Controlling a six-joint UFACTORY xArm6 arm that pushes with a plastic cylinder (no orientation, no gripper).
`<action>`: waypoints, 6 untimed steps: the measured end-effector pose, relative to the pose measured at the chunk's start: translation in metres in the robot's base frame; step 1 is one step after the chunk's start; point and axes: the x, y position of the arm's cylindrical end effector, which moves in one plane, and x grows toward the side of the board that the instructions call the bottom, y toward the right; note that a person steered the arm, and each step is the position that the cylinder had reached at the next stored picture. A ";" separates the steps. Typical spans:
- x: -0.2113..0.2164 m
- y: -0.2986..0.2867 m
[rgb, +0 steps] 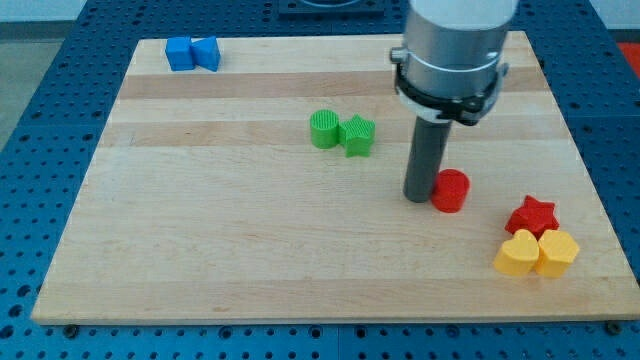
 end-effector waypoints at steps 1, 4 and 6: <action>0.000 0.025; -0.013 0.066; -0.115 0.054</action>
